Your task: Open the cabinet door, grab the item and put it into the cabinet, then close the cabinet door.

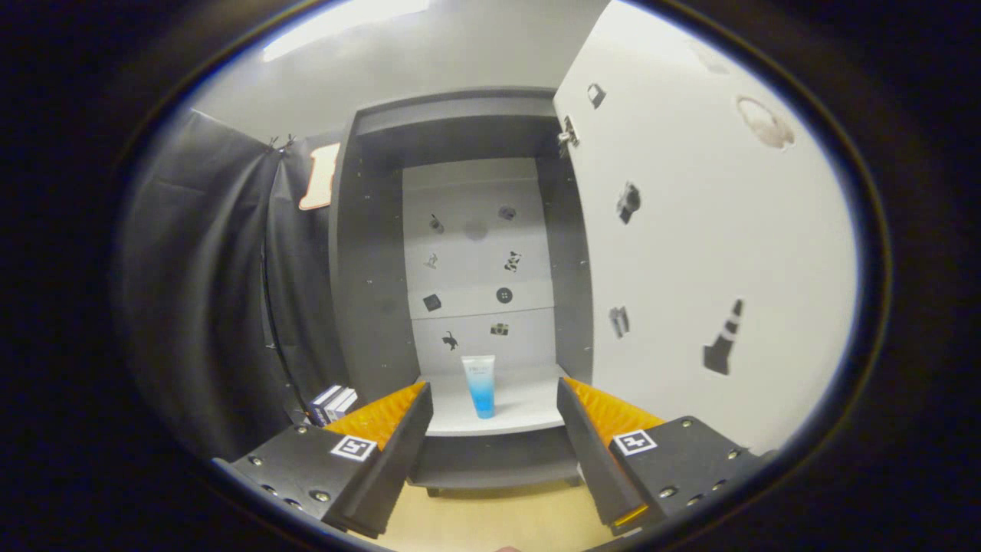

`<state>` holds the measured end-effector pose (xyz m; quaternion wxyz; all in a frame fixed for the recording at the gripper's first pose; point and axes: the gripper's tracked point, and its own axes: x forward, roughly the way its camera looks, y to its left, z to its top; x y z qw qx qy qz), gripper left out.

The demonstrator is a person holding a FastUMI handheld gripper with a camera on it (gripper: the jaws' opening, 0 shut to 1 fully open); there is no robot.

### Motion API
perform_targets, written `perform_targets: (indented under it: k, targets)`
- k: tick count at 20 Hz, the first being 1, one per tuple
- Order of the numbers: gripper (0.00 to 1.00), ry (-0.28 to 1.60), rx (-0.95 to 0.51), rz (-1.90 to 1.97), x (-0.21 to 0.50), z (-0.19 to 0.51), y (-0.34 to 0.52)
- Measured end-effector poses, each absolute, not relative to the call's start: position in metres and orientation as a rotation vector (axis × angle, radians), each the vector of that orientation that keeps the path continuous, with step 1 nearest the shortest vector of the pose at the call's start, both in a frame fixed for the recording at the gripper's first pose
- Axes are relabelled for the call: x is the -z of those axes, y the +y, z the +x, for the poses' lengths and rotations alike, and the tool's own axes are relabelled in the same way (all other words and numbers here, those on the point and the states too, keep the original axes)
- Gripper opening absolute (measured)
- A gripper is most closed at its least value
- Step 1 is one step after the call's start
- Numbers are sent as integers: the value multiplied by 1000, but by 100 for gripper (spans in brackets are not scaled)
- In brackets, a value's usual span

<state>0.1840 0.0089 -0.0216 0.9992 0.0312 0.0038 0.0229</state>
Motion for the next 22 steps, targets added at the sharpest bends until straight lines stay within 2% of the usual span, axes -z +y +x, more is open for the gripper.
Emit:
perform_targets:
  k: [7, 12, 16, 22]
  targets:
    - [96, 19, 55, 103, 3, 68, -60]
    - [96, 13, 231, 118, 3, 12, -158]
    - [96, 13, 357, 89, 10, 1, -233]
    - [99, 69, 349, 98, 36, 37, -257]
